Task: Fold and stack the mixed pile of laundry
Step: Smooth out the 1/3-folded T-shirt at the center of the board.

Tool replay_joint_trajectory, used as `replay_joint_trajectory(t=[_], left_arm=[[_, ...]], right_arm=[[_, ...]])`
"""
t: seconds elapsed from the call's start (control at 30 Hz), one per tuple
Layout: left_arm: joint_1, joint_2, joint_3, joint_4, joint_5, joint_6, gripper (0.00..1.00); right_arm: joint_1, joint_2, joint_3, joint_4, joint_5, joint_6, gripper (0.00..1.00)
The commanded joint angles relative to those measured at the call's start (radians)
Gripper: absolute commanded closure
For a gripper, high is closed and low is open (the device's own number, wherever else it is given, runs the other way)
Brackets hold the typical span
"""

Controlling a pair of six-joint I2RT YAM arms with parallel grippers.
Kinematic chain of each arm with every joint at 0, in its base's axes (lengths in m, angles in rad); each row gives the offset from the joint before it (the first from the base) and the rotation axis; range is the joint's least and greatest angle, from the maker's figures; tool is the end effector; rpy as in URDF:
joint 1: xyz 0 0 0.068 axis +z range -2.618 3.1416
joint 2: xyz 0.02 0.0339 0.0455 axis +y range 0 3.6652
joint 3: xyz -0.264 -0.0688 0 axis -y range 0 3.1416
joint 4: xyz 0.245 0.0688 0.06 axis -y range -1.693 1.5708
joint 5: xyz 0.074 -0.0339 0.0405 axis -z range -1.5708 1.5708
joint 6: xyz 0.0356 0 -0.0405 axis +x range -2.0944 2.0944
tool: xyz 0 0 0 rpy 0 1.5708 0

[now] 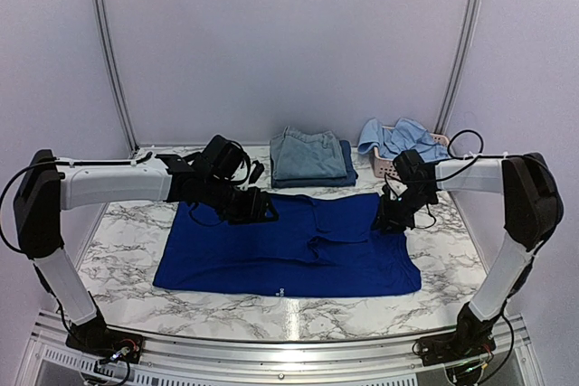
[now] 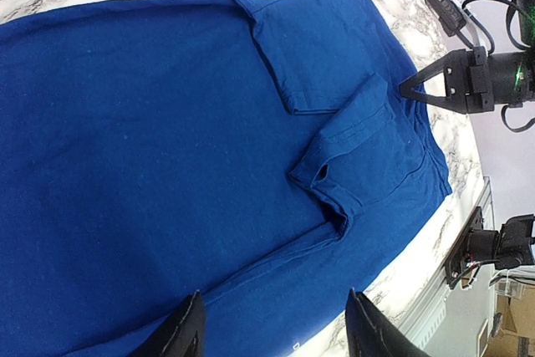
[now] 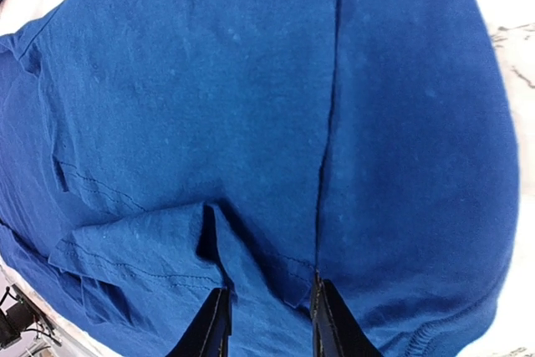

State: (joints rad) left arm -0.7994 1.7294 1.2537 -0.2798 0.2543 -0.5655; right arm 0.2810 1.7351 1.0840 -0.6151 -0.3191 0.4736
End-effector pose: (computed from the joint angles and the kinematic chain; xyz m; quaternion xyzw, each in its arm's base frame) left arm 0.2626 -0.2829 0.2410 0.1562 0.8986 -0.3384 0.2317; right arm 0.3108 0.1013 0.1703 0.0698 0.9737 0.2012 0.0814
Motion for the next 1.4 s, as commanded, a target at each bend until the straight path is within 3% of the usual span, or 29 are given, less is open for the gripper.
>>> replay_joint_trajectory(t=[0.0,0.3,0.53,0.8,1.37], left_arm=[[0.002,0.002,0.002,0.024,-0.004,-0.004,0.41],[0.002,0.019,0.019,0.022,-0.003,0.004,0.41],[0.003,0.021,0.015,0.022,-0.004,0.009,0.41],[0.006,0.028,0.006,0.022,-0.001,0.015,0.41],[0.093,-0.028,-0.093,0.022,-0.056,-0.014,0.40]], right_arm=[[-0.010,-0.013,-0.012,-0.010,0.032,0.000,0.73],[-0.009,0.028,-0.020,0.025,0.027,0.025,0.81],[-0.009,0.028,0.012,0.026,-0.002,0.041,1.00],[-0.010,0.054,0.134,0.054,-0.017,0.051,1.00],[-0.069,0.390,0.620,0.133,-0.061,0.106,1.00]])
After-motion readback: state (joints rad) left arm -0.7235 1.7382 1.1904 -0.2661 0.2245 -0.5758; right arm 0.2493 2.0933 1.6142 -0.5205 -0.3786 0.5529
